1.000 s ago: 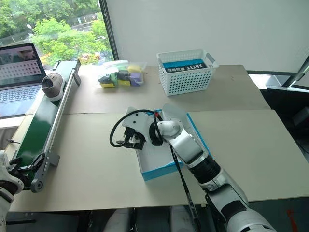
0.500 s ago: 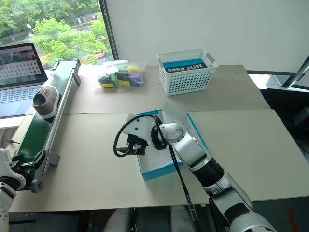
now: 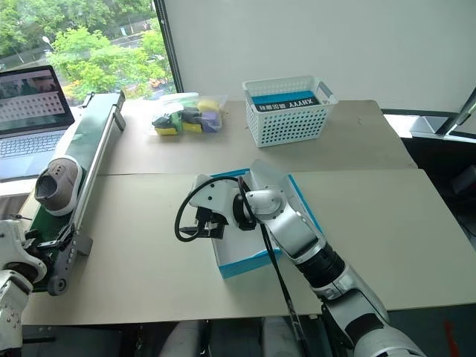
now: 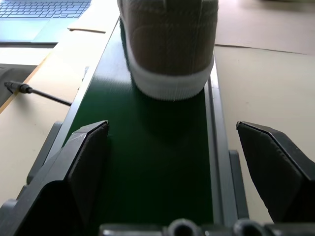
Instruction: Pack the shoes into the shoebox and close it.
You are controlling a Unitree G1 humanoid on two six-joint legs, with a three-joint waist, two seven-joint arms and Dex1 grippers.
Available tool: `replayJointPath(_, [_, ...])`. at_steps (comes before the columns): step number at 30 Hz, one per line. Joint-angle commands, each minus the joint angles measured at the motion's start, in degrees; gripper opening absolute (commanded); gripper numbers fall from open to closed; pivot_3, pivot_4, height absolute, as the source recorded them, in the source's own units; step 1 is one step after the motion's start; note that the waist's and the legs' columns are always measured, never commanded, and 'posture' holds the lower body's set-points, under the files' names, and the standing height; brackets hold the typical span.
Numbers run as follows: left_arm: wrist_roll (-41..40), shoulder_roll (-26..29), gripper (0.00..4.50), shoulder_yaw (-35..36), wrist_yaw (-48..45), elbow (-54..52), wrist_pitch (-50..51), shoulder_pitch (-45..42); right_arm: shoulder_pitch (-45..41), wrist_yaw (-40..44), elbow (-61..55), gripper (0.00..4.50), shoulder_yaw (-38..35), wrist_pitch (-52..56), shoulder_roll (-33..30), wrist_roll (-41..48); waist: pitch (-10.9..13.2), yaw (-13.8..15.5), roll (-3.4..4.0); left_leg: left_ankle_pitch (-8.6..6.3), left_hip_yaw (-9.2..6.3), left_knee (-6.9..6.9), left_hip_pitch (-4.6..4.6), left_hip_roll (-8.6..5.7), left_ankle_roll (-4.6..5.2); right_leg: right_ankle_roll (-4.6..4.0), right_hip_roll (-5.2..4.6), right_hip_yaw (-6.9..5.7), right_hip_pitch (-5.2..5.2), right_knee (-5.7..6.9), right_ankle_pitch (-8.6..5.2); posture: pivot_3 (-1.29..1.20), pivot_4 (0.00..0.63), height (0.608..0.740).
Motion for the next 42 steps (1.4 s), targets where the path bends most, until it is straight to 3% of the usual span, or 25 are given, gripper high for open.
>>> replayJointPath(1, [0.75, -0.64, 4.44, -1.20, 1.63, -0.61, -1.24, -1.44, -0.42, -0.33, -1.86, 4.50, -1.88, -0.48, 0.27, 0.29, 0.00, -0.11, 0.00, 0.00, 0.00, -0.01, 0.00, 0.00, 0.00, 0.00, 0.00, 0.00, -0.01, 0.00, 0.00, 0.00, 0.150, 0.731])
replayJointPath(7, [2.04, -1.18, 4.44, -1.60, 4.38, 1.97, -1.56, -3.03, -0.38, -0.60, -2.25, 4.50, -2.53, 0.10, 0.30, 0.63, 0.00, -0.06, 0.00, 0.00, 0.00, -0.01, 0.01, 0.00, 0.00, 0.00, 0.00, 0.00, 0.00, 0.02, 0.00, 0.00, 0.150, 0.731])
replayJointPath(12, [2.29, -1.01, 2.98, -1.66, 4.91, 2.30, -2.26, -4.04, -0.31, -0.67, -2.18, 4.50, -2.68, 0.18, 0.28, 0.66, 0.00, 0.09, 0.00, 0.00, 0.00, -0.01, 0.02, 0.00, 0.00, 0.00, 0.00, 0.00, 0.00, 0.01, 0.00, 0.00, 0.150, 0.731])
replayJointPath(15, [2.23, -1.07, 2.59, -1.52, 5.26, 2.35, -2.82, -4.60, -0.48, -0.83, -1.76, 4.50, -2.71, 0.13, 0.51, 0.52, 0.00, 0.14, 0.00, 0.00, -0.01, -0.01, 0.04, 0.00, 0.00, 0.00, 0.00, 0.00, 0.02, 0.03, 0.01, 0.00, 0.150, 0.731])
replayJointPath(23, [0.13, -4.42, 2.39, -3.02, 7.20, -6.42, -4.69, -6.80, -1.07, -2.58, -0.05, 4.50, -3.44, 0.62, 1.33, 0.00, 0.01, 0.32, -0.02, 0.00, -0.01, 0.00, 0.01, 0.00, 0.00, 0.01, 0.01, 0.00, 0.03, 0.01, 0.01, 0.00, 0.150, 0.731])
replayJointPath(27, [-0.64, -8.61, 2.39, -11.32, 7.83, -16.06, -1.22, -8.07, -3.16, -6.46, 3.75, 4.50, -10.89, 8.49, 6.93, 6.09, 0.02, 0.55, -0.20, 0.00, -0.04, 0.04, -0.07, -0.03, 0.00, 0.05, -0.02, 0.00, 0.03, 0.00, 0.04, 0.00, 0.150, 0.731])
replayJointPath(33, [-3.20, -14.09, 2.39, -25.04, 6.57, -25.09, 3.95, -9.00, -9.94, -14.80, 10.85, 4.50, -31.12, 30.40, 19.12, 23.63, 0.02, -0.15, -0.20, 0.00, -0.03, 0.00, -0.06, -0.03, 0.00, 0.06, 0.00, 0.06, 0.02, 0.02, 0.09, 0.00, 0.150, 0.731])
replayJointPath(36, [-4.38, -16.56, 2.39, -30.32, 6.60, -28.19, 5.69, -8.90, -11.67, -17.90, 12.80, 4.50, -37.05, 36.48, 22.46, 29.02, 0.02, -0.23, -0.19, -0.01, -0.03, -0.04, -0.09, -0.03, 0.02, 0.06, 0.02, 0.06, -0.04, 0.01, 0.09, 0.00, 0.150, 0.731])
replayJointPath(42, [-4.78, -18.96, 2.39, -37.32, 6.87, -32.85, 7.52, -6.73, -11.66, -18.99, 12.40, 4.50, -36.72, 38.40, 21.85, 31.14, 0.03, -0.27, -0.17, -0.02, 0.00, -0.02, -0.11, -0.05, 0.05, 0.07, 0.02, 0.07, -0.04, -0.01, 0.08, 0.00, 0.150, 0.731])
